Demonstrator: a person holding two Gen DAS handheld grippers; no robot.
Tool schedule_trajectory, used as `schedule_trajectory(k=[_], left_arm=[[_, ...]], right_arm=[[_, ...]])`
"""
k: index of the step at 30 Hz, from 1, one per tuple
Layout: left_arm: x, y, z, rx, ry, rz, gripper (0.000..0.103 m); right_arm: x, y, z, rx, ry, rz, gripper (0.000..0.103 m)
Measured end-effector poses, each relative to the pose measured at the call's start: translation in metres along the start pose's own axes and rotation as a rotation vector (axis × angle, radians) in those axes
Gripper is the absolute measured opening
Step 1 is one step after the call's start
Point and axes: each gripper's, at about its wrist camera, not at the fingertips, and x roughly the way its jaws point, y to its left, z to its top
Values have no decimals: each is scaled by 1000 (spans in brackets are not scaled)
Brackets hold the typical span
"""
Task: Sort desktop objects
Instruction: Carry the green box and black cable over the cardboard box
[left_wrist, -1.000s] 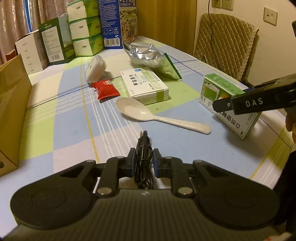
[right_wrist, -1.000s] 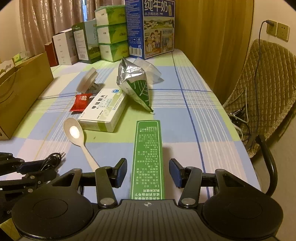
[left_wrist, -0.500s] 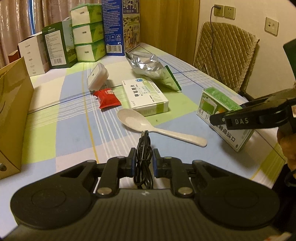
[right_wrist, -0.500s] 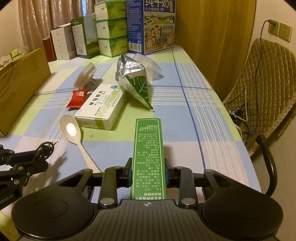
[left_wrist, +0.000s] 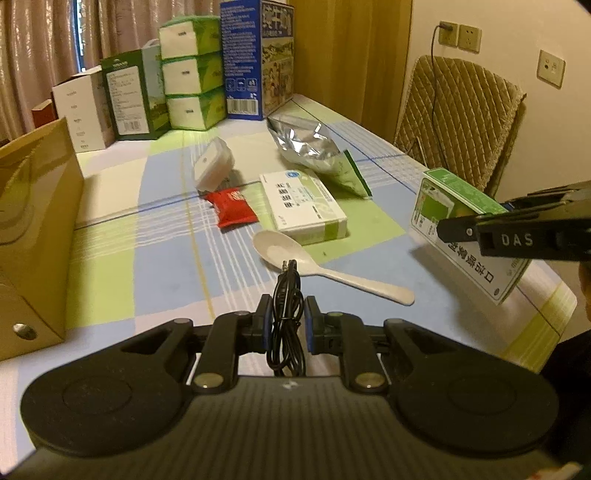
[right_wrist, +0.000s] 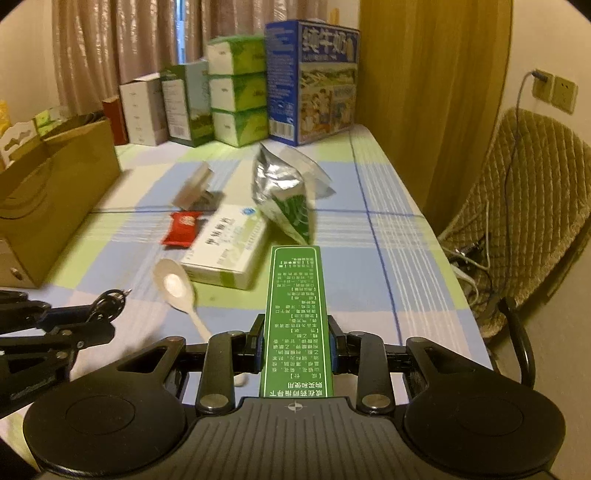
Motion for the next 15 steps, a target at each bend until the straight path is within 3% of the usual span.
schedule_trajectory(k=[8,15], left_arm=[[-35,26,15,-19,-31,56,13],[-80,71,31,-43,-64,131,13]], right_arm=[[-22,41,24,-27,-57,79,27],[-33,92,50,-59,-106,182,27]])
